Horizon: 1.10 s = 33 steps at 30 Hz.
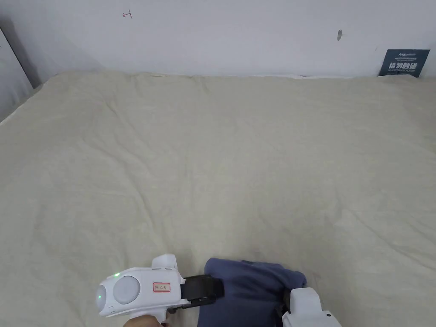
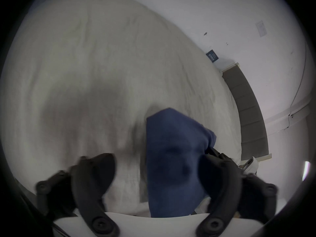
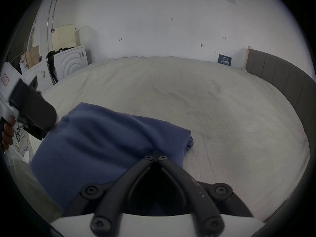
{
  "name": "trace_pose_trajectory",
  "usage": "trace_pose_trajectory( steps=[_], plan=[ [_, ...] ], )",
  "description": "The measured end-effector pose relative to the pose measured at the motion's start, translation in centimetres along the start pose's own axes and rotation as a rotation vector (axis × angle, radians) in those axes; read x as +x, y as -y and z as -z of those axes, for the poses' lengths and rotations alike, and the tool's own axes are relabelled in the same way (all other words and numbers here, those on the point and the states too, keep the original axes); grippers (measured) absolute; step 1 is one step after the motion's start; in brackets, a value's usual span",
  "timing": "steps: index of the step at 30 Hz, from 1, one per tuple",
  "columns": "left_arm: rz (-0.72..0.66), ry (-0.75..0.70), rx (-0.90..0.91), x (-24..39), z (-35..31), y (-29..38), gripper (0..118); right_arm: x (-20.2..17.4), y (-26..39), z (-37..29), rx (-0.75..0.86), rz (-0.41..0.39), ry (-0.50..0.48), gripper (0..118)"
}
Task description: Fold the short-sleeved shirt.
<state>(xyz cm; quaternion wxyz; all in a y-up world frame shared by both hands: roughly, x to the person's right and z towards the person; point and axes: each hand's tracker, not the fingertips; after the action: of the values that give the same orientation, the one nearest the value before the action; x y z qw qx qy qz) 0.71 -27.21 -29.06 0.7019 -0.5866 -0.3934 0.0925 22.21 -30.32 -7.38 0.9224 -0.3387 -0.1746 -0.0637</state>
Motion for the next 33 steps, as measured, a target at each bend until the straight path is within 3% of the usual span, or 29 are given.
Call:
trace_pose_trajectory(
  steps=[2, 6, 9, 12, 17, 26, 33],
  plan=[
    [0.018, 0.012, -0.024, 0.1, 0.7, 0.1, 73, 0.0, 0.0, 0.0, 0.001, 0.000, -0.002, 2],
    [0.031, 0.034, -0.040, 0.6, 1.4, 0.1, 31, 0.0, -0.1, -0.1, -0.001, -0.006, -0.003, 2],
    [0.013, 0.029, -0.038, 0.9, 1.4, -0.1, 21, 0.0, -0.8, -0.4, -0.015, -0.049, -0.005, 2],
    [0.073, 0.007, 0.014, 1.9, 0.0, -0.1, 19, 0.0, -1.9, -1.1, -0.003, -0.082, -0.009, 2],
    [0.095, 0.013, 0.063, 0.9, -4.3, -2.6, 18, 0.3, -5.2, -3.1, 0.098, -0.058, -0.017, 2],
    [0.137, -0.333, 0.188, -10.3, -17.4, -9.4, 18, -0.6, -11.6, -5.3, 0.251, -0.074, -0.026, 2],
    [0.049, -0.635, 0.245, -19.5, -25.4, -12.8, 18, -2.1, -14.7, -5.3, 0.316, -0.071, -0.034, 2]
  ],
)
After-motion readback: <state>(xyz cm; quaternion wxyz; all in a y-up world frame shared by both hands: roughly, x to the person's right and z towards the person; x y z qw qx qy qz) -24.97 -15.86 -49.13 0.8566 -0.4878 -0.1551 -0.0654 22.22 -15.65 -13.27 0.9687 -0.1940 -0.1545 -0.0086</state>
